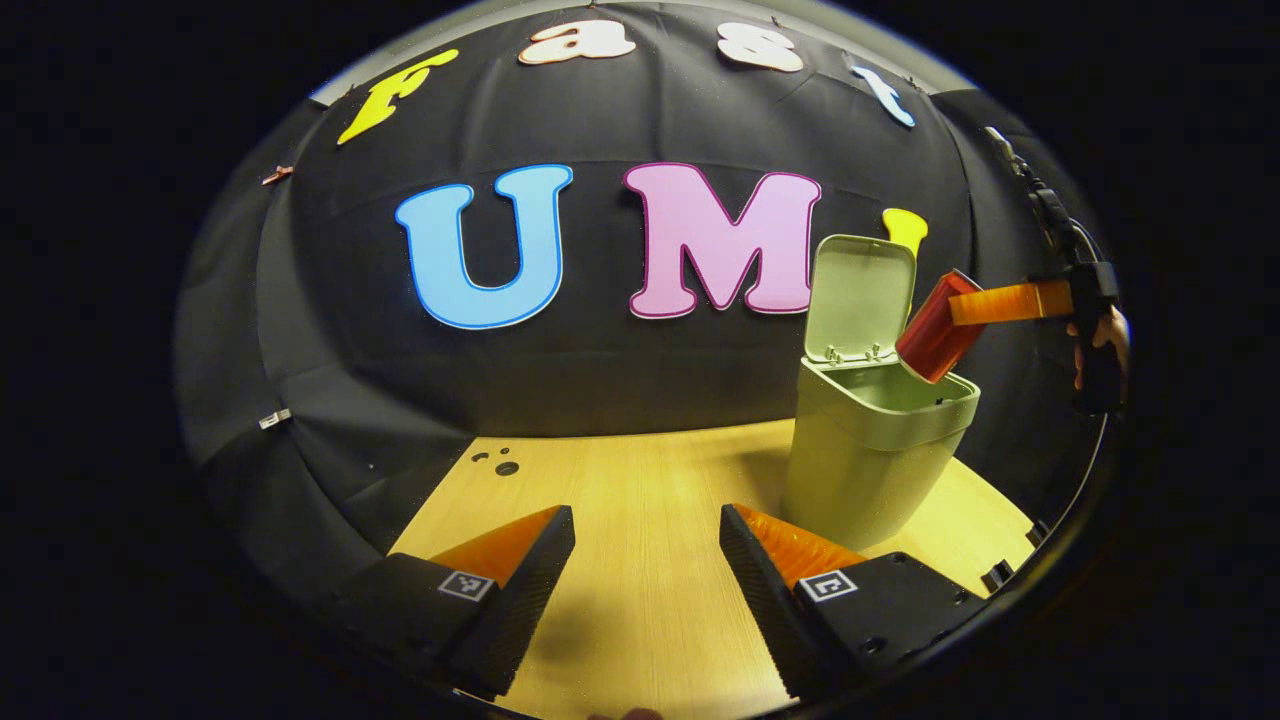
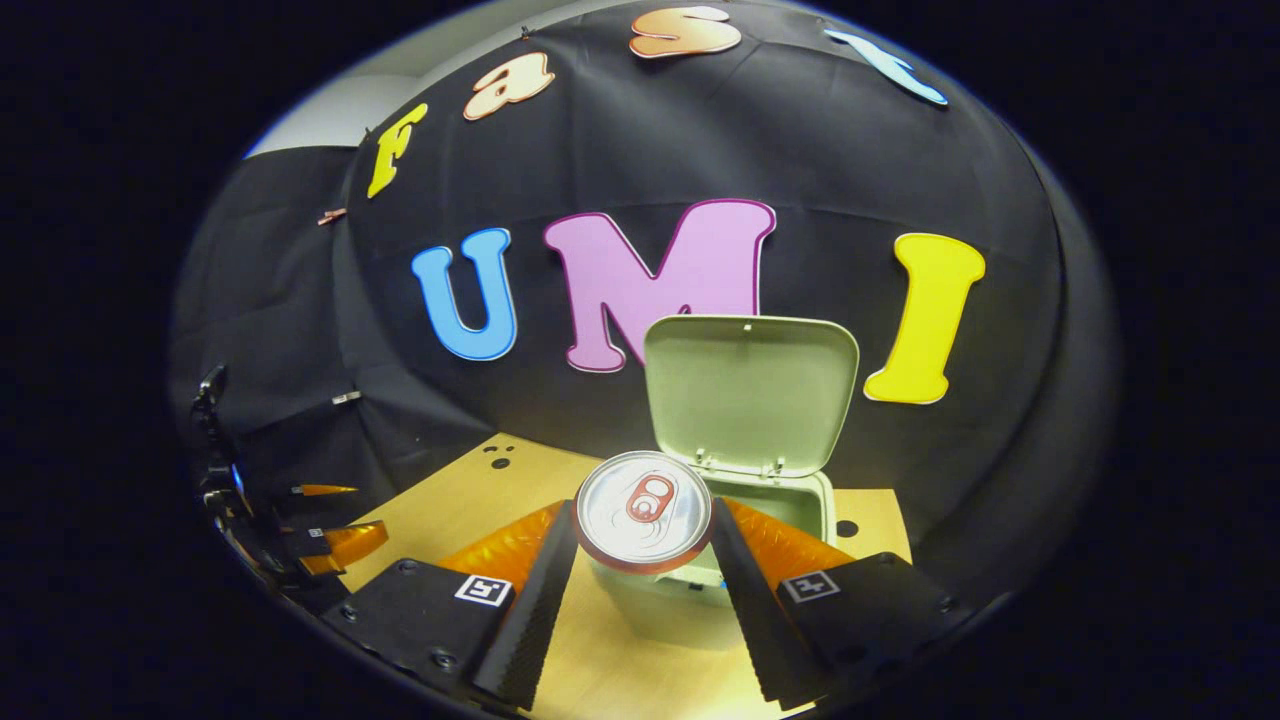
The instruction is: Press the lid of the desktop garbage bin to open it, pick up the crumpled paper on the desktop and throw it into the bin, then pick up the pop can on the desktop and drop it into the bin, and finally close the garbage bin lid.
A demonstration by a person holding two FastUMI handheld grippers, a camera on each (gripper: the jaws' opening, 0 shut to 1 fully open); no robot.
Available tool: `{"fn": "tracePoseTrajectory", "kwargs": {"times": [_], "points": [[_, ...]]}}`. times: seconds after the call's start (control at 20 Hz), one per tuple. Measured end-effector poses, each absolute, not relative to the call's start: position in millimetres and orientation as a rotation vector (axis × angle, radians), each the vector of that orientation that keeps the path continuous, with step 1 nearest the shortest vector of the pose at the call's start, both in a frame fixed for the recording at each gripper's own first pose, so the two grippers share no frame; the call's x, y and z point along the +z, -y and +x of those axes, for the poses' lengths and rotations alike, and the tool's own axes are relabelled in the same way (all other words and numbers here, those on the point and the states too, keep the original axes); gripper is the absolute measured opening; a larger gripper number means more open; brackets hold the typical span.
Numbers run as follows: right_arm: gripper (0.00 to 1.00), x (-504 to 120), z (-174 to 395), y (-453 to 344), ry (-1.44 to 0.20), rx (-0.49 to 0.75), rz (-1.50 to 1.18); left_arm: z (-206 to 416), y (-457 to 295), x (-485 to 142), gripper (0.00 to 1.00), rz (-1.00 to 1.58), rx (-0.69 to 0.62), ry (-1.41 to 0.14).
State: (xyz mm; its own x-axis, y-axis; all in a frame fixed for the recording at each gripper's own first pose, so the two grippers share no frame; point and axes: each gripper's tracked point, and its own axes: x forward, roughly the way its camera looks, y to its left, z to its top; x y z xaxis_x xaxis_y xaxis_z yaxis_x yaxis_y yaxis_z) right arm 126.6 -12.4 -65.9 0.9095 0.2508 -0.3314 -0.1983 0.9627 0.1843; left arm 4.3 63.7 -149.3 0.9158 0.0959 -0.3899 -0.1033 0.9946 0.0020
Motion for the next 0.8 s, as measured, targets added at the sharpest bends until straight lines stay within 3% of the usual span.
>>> {"fn": "tracePoseTrajectory", "kwargs": {"times": [0.75,0.8], "points": [[0.83,-180.6,205.8,56.6,-0.630,0.108,0.160,32.4,-76.1,-173.7,0.95,-0.042,0.148,-0.454],[0.78,-185.6,208.9,57.6,-0.639,0.107,0.151,34.0,-76.5,-174.4,0.95,-0.044,0.152,-0.456]]}}
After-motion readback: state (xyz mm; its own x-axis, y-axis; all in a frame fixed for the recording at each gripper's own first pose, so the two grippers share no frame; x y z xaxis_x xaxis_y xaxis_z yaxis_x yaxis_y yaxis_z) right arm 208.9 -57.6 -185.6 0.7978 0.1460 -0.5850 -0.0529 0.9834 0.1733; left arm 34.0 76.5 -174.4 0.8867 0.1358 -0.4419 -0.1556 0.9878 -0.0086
